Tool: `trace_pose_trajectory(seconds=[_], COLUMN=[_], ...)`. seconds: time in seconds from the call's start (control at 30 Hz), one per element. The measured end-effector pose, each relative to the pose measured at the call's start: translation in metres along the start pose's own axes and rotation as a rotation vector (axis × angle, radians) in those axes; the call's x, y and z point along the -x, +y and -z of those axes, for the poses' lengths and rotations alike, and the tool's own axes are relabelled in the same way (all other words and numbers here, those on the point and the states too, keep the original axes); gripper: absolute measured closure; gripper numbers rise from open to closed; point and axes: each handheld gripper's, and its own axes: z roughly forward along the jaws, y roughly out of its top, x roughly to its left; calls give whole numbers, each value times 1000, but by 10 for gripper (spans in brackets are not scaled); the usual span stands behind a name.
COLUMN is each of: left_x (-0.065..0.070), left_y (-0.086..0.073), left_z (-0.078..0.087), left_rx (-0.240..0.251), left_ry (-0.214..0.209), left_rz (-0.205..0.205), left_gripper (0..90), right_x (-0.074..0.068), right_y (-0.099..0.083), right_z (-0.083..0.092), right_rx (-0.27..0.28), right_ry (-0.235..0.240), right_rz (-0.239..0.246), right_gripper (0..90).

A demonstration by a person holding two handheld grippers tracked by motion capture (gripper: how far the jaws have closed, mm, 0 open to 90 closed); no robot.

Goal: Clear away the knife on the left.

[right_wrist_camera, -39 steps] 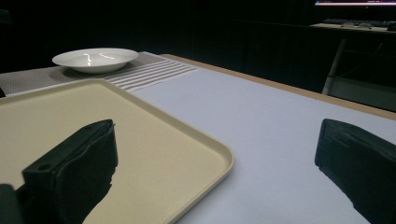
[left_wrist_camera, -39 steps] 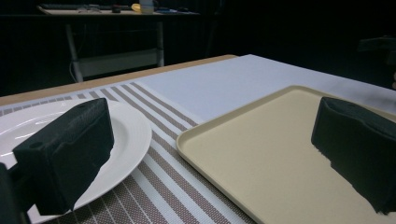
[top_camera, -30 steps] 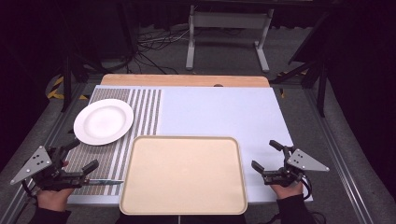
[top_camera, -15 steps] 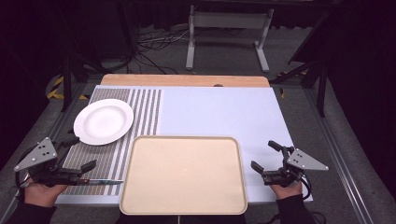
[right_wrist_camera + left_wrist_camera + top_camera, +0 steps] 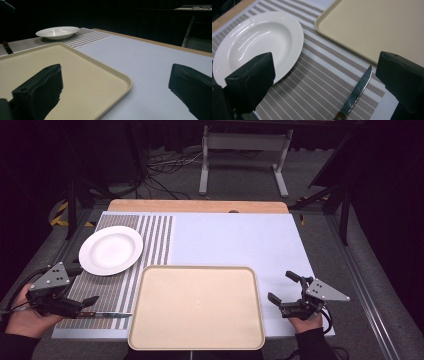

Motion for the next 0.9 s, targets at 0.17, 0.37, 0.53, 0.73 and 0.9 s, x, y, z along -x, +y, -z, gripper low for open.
trace_pose_trajectory(seconds=[0.17,0.37,0.53,0.73,0.9], left_x=[-1,-2,0,-3,-2], left_y=[2,6,11,15,18], left_z=[-2,-7,-8,-8,-11], left_rx=[-81,-170,-227,-294,-356], left_ry=[-8,-19,-24,-23,-46], left_rz=[-32,-65,-84,-108,-117], left_gripper=[37,45,53,56,56], right_x=[0,0,0,0,0], right_y=[0,0,0,-1,-1], right_z=[0,-1,-1,-2,-2], right_rx=[0,-5,-10,-11,-14], right_ry=[1,6,10,16,17], right_rz=[0,-2,0,-2,-3], right_gripper=[2,2,2,2,2])
